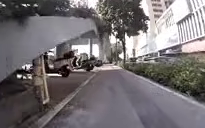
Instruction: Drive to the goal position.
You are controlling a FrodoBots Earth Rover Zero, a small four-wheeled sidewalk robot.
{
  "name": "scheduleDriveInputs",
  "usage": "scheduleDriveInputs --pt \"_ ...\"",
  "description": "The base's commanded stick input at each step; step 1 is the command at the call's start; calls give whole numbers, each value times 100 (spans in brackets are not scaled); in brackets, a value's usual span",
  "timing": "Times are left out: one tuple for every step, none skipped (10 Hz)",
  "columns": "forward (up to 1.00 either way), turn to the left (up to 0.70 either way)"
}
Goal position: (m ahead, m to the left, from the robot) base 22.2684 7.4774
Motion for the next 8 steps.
scheduleDriveInputs --pt "70 0" --pt "70 0" --pt "70 0" --pt "70 0" --pt "70 0" --pt "70 0" --pt "70 0" --pt "70 0"
